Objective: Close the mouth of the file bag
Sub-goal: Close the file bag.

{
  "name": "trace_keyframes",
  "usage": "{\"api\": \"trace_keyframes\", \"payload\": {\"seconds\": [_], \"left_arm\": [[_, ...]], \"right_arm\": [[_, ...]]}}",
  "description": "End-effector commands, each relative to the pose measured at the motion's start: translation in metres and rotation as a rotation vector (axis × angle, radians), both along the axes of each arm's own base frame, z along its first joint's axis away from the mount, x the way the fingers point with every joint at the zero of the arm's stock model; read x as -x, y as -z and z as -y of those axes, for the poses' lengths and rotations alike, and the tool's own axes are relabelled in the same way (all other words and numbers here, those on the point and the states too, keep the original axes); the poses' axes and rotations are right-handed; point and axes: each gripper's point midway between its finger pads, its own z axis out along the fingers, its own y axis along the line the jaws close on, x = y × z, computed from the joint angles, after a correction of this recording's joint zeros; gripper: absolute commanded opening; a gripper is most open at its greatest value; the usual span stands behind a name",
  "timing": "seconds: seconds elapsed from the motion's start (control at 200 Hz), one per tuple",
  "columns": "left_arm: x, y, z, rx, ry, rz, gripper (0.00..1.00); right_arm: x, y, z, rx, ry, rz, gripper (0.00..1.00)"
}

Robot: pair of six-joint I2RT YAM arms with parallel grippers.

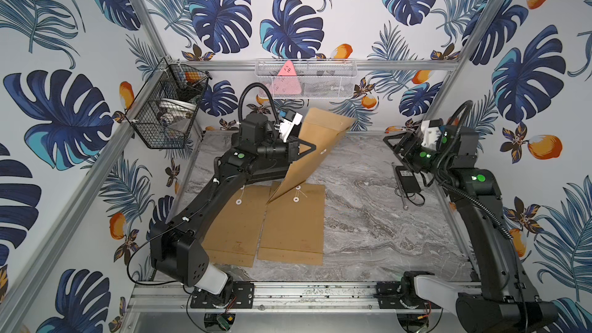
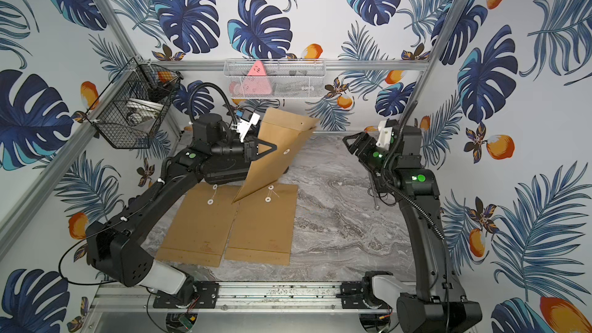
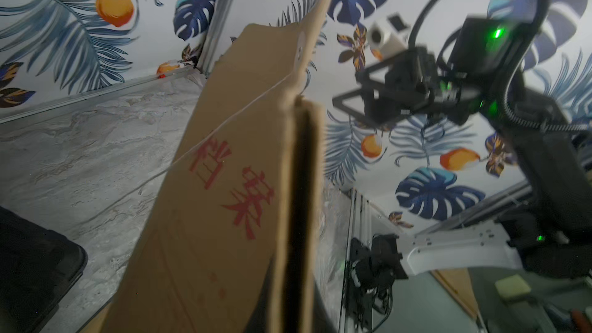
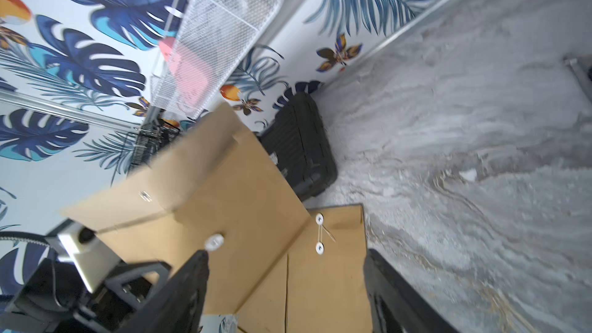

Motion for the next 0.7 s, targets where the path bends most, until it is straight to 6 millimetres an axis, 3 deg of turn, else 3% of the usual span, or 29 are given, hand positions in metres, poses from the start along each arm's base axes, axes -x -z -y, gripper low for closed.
{"api": "trace_keyframes", "payload": {"seconds": [0.0, 0.1, 0.21, 0.41, 0.525, 0.696], "left_arm": [[0.03, 0.029, -0.001, -0.232, 0.099, 0.122, 0.0], [0.036, 0.029, -0.002, -0.314, 0.104, 0.196, 0.0], [0.044, 0.02, -0.003, -0.308, 0.134, 0.278, 0.0], [0.068, 0.008, 0.005, -0.262, 0.242, 0.386, 0.0], [0.064, 0.006, 0.003, -0.279, 0.22, 0.394, 0.0], [0.057, -0.006, 0.003, -0.253, 0.163, 0.402, 0.0]], "right_arm": [[0.002, -0.012, -0.007, 0.054, -0.068, -0.011, 0.76], [0.004, -0.018, -0.014, 0.094, -0.117, -0.013, 0.76], [0.006, -0.008, -0.026, 0.099, -0.196, -0.042, 0.76], [0.027, -0.003, -0.089, 0.094, -0.448, 0.002, 0.78], [0.046, 0.011, -0.116, 0.182, -0.553, 0.003, 0.79], [0.054, 0.034, -0.13, 0.208, -0.547, 0.009, 0.78]]}}
